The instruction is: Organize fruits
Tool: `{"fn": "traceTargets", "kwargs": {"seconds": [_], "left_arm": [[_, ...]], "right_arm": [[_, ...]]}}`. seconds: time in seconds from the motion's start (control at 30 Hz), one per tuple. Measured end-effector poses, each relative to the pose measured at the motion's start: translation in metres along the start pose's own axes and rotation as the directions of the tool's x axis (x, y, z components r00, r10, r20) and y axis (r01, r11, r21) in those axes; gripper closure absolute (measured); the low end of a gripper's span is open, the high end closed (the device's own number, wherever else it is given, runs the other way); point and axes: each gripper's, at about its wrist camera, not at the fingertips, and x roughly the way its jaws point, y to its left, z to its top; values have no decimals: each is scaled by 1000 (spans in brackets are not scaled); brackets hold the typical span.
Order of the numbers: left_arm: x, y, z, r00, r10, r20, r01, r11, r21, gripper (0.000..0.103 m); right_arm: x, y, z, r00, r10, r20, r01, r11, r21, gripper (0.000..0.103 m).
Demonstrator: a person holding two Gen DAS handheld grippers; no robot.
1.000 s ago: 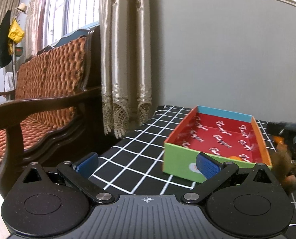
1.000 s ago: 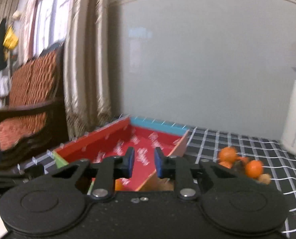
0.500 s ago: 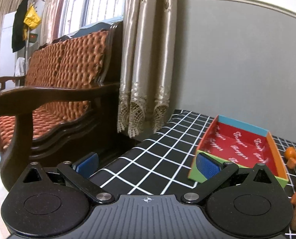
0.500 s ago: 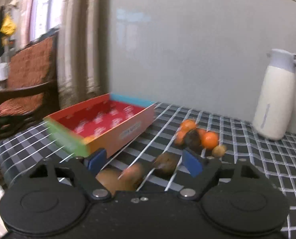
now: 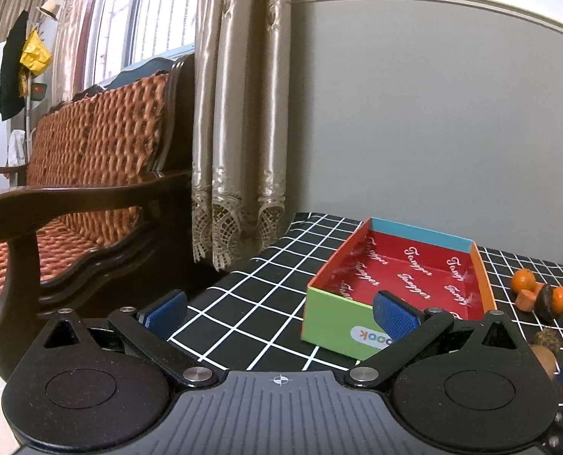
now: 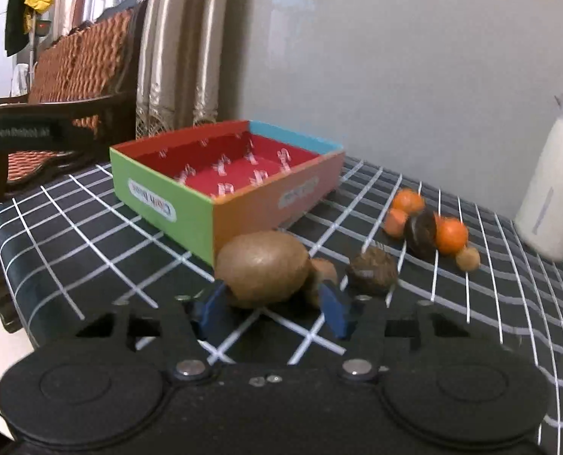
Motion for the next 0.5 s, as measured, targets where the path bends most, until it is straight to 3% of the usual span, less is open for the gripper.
{"fn": "traceTargets", "kwargs": {"seconds": [0.27,0.4,0.5], "left_arm": [[0,1,-1,1000,6,-10,-6,1000,14,0],[1,6,-1,1000,17,-13,-16,1000,10,0],[3,10,-1,1000,19,-20,-18,1000,5,0]], "right_arm": [[20,7,8,1000,6,13,-6,1000,3,47],[31,11,14,1000,-12,27,13,999,-35,34],[41,17,18,1000,-16,26,18,997,-81,31]]}}
